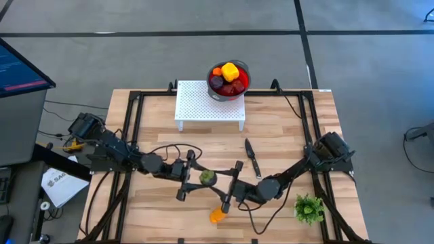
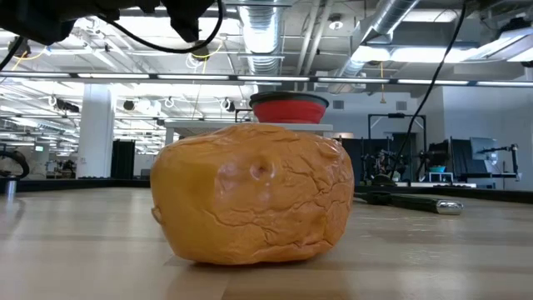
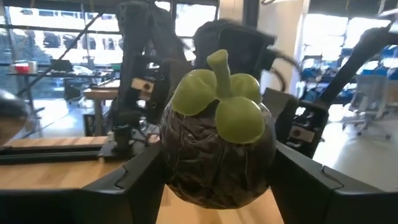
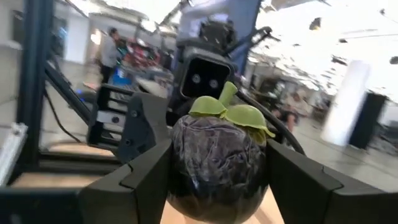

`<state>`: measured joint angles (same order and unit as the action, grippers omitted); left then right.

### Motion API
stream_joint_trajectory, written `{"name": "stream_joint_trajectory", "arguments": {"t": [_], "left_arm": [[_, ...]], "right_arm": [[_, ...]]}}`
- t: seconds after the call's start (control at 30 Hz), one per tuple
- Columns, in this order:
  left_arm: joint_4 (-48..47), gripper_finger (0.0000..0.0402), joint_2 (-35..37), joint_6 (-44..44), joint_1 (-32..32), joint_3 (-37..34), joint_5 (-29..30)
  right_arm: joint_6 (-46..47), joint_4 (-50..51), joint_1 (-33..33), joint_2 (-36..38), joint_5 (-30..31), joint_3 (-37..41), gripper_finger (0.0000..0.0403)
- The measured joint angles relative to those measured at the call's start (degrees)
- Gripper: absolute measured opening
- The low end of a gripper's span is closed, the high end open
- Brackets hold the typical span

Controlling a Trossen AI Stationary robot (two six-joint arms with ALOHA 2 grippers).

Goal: Pick & Place Fruit
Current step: Put the black mangosteen into the strainer bowl on the shelf

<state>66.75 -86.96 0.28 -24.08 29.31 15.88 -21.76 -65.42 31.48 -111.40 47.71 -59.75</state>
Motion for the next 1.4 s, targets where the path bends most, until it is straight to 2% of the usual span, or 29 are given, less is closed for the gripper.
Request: {"name": "stream_joint_trajectory", "arguments": {"t": [0.1, 0.47, 0.6, 0.7, 1.03, 1.4], "left_arm": [[-1.3, 0.0238, 0.0, 0.5, 0.2, 0.2, 0.6], [-5.7, 0.0239, -0.1, 0.6, 0.2, 0.3, 2.8], [-9.1, 0.0234, -0.2, 0.7, 0.2, -0.2, 3.3], [-8.5, 0.0233, -0.1, 0.9, 0.2, -0.1, 3.5], [-9.1, 0.0235, -0.1, 0.8, 0.2, -0.1, 3.7], [-9.3, 0.0243, -0.1, 0.8, 0.2, -0.1, 3.8]], "right_arm": [[1.4, 4.1, 1.0, 1.4, 2.1, 0.0, 0.0252], [15.0, 27.3, 1.4, 9.1, 2.0, -0.1, 0.0330], [21.9, 34.7, 1.9, 12.8, 0.2, -0.2, 0.0344], [26.2, 40.1, 2.0, 13.9, -3.8, -0.1, 0.0346], [35.2, 43.3, -0.6, 12.6, -6.0, -0.1, 0.0328], [35.5, 37.6, -3.9, 10.8, -9.1, -0.1, 0.0306]]}}
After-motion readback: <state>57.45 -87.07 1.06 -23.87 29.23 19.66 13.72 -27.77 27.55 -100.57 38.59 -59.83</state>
